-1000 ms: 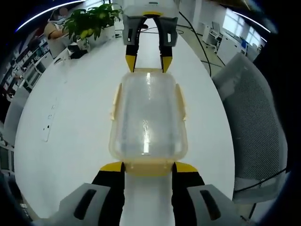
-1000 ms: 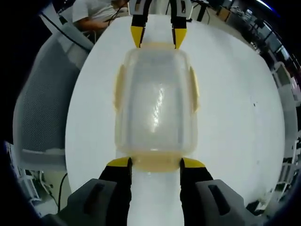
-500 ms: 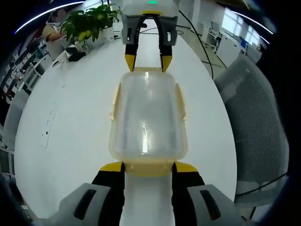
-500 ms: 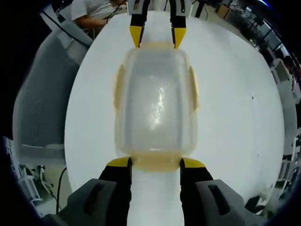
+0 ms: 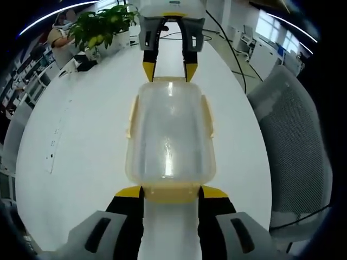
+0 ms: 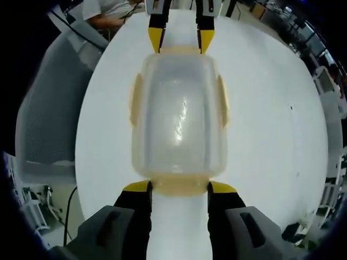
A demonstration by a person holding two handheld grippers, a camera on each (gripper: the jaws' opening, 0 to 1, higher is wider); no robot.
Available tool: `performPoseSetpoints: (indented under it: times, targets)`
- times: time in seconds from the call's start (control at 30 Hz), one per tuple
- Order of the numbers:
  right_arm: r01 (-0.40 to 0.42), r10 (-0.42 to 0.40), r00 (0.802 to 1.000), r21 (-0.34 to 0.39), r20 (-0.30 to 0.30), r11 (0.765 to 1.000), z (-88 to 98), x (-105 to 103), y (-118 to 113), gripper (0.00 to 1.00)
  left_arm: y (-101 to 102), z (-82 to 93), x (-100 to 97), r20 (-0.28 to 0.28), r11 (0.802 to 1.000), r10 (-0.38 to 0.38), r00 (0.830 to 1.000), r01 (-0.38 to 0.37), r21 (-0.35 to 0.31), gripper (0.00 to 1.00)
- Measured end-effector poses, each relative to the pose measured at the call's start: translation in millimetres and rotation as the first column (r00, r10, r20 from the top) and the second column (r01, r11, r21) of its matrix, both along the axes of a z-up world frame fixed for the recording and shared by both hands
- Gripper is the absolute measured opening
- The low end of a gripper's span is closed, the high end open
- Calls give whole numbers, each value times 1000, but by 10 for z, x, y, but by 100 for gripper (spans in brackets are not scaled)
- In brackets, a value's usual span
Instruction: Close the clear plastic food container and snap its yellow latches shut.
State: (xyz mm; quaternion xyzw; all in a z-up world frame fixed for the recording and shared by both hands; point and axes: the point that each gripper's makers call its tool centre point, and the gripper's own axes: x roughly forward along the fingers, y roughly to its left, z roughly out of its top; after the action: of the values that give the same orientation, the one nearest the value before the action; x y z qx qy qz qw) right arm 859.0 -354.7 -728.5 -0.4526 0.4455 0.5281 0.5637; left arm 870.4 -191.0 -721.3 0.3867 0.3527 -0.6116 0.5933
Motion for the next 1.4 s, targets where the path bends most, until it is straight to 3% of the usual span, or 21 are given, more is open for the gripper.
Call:
performPoseSetpoints:
  times: [0.37,0.53,0.9,1.13,1.2,1.4]
  targets:
    - [11,-11,1000,-20,-1,1000,-54,-18,-44,35,9,-40,-19,16,1000,-24,1000,24,1,34]
    - [48,-48,999,16,18,999,-13,-6,-45,37,7,-12,-39,15,1000,-14,1000,14,-12,38]
    - [165,-168,985,103,26,981,129,-41,-58,38,53,110,22,28,993,110,994,-109,-35,41]
    - [227,-232,972,169,15,959,185,-109,-23,37,94,162,95,45,966,251,967,-247,-74,41]
    - [246,-252,968,189,10,951,190,-134,-11,37,95,188,99,33,950,299,954,-294,-101,41]
    - [333,-345,939,246,5,910,241,-122,-15,37,111,235,88,3,915,379,925,-375,-151,41]
